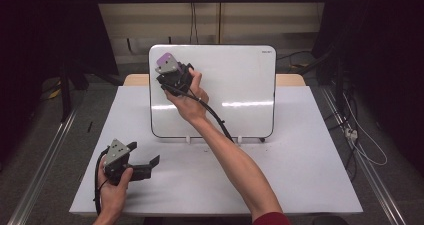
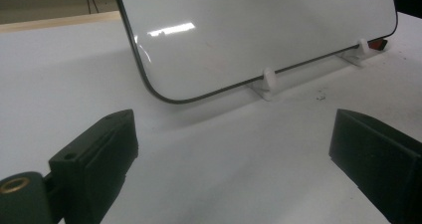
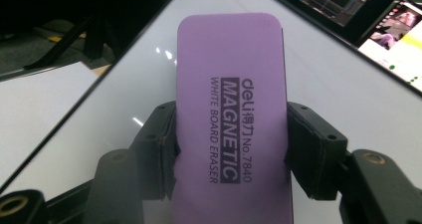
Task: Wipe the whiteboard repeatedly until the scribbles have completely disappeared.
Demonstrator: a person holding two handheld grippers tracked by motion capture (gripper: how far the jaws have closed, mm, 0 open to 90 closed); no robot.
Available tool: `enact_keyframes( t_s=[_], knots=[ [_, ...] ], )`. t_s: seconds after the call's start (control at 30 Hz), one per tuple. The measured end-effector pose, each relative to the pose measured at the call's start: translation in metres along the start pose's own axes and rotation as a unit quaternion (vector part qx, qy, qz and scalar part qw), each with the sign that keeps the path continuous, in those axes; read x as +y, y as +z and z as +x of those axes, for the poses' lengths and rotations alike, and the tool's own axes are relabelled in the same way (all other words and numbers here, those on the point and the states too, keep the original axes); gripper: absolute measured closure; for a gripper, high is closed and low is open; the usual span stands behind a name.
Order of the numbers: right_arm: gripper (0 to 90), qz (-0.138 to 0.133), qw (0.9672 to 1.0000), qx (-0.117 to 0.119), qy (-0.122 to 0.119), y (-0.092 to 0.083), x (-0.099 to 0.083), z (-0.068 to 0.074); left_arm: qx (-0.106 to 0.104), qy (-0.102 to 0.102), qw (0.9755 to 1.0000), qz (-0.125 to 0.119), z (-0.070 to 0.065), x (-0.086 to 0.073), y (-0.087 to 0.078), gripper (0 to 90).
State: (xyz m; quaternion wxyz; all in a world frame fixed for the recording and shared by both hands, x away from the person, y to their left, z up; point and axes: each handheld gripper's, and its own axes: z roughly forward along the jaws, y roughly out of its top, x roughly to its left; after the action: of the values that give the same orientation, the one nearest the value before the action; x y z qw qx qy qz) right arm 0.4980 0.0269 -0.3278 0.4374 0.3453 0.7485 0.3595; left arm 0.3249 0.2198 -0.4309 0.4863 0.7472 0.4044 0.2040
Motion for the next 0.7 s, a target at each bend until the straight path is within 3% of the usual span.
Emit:
enact_keyframes(
  t_s=[0.17,0.5,0.63,0.7],
  knots=[
    [41.7,0.001,0.9996,-0.014,0.025,-0.006,-0.008,-0.025,0.003,-0.003,1.0,-0.001,0.001,0.0,-0.002,4.8],
    [41.7,-0.001,0.9962,-0.041,0.077,-0.032,-0.048,-0.08,0.003,0.003,1.0,0.006,-0.001,0.0,0.001,4.9],
    [41.7,-0.004,0.9943,-0.035,0.101,-0.04,-0.059,-0.092,0.001,0.002,1.0,0.007,-0.003,0.0,0.003,4.8],
    [41.7,-0.011,0.9933,-0.021,0.113,-0.043,-0.064,-0.098,0.001,0.004,1.0,0.006,-0.004,0.001,0.003,4.8]
  ],
)
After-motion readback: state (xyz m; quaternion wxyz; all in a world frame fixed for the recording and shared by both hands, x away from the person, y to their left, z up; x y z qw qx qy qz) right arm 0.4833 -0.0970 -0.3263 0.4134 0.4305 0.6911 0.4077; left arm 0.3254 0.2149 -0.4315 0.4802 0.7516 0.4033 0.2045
